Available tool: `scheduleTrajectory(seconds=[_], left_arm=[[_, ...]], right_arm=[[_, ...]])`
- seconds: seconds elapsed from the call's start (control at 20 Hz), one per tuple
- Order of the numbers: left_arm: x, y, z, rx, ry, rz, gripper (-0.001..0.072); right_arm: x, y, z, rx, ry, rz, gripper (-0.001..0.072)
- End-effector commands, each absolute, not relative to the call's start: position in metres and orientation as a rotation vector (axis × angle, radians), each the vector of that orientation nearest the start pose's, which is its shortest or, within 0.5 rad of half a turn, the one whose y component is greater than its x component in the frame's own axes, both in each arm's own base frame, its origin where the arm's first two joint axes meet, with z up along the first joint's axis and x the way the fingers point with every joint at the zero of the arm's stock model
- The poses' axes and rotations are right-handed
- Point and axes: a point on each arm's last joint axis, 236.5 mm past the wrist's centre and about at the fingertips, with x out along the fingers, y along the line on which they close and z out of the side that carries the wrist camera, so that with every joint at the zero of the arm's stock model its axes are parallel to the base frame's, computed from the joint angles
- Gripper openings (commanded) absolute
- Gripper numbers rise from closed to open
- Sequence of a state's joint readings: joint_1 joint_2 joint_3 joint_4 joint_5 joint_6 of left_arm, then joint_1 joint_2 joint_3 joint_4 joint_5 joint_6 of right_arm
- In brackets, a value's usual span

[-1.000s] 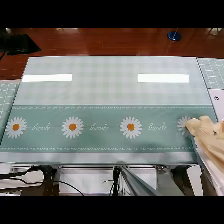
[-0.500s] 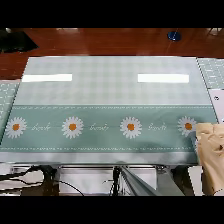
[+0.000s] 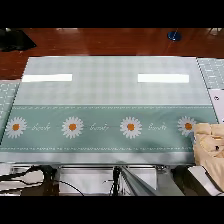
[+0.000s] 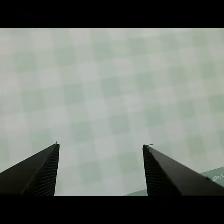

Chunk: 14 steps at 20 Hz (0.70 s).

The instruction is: Fold the shirts.

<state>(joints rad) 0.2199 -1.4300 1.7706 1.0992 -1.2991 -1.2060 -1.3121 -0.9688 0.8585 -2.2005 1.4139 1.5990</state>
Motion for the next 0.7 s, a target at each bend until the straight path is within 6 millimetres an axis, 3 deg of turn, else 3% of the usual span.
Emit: scheduleTrajectory(seconds=[0.0, 0.05, 0.1, 0.15, 0.2, 0.25, 0.3, 0.35, 0.4, 0.45, 0.5, 0.55, 0.65], left_arm=[[0.482, 0.002, 0.192, -0.091, 0.824, -0.305, 0.0606], [0.482, 0.003, 0.192, -0.091, 0.823, -0.305, 0.0607], [0.482, 0.002, 0.192, -0.083, 0.823, -0.309, 0.0607], [0.482, 0.002, 0.192, -0.072, 0.821, -0.314, 0.0607], [0.482, 0.002, 0.191, -0.065, 0.823, -0.316, 0.0607], [0.480, -0.001, 0.188, -0.065, 0.836, -0.325, 0.0607], [0.477, -0.004, 0.183, -0.062, 0.862, -0.336, 0.0607], [0.472, -0.009, 0.174, -0.056, 0.903, -0.352, 0.0607], [0.466, -0.014, 0.161, -0.038, 0.961, -0.359, 0.0607], [0.462, -0.016, 0.148, -0.015, 1.021, -0.341, 0.0607], [0.460, -0.015, 0.134, 0.026, 1.072, -0.314, 0.0607], [0.459, -0.018, 0.120, 0.071, 1.120, -0.295, 0.0607], [0.457, -0.041, 0.095, 0.117, 1.194, -0.323, 0.0607]], right_arm=[[0.136, -0.353, 0.059, 0.746, 0.967, -1.095, 0.0475], [0.241, -0.371, 0.108, 0.823, 0.631, -0.901, 0.0441], [0.336, -0.365, 0.165, 0.895, 0.375, -0.674, 0.0431], [0.410, -0.332, 0.206, 0.906, 0.284, -0.447, 0.0432], [0.468, -0.278, 0.220, 0.873, 0.332, -0.240, 0.0432], [0.509, -0.204, 0.205, 0.805, 0.506, -0.056, 0.0432], [0.522, -0.132, 0.171, 0.693, 0.732, 0.078, 0.0432], [0.513, -0.065, 0.124, 0.534, 0.993, 0.169, 0.0432], [0.491, -0.022, 0.082, 0.311, 1.214, 0.209, 0.0432], [0.472, -0.006, 0.055, 0.059, 1.363, 0.190, 0.0432], [0.462, 0.001, 0.042, -0.175, 1.439, 0.136, 0.0432], [0.468, 0.017, 0.042, -0.244, 1.419, 0.124, 0.0432], [0.470, 0.054, 0.043, -0.294, 1.386, 0.178, 0.0433]])
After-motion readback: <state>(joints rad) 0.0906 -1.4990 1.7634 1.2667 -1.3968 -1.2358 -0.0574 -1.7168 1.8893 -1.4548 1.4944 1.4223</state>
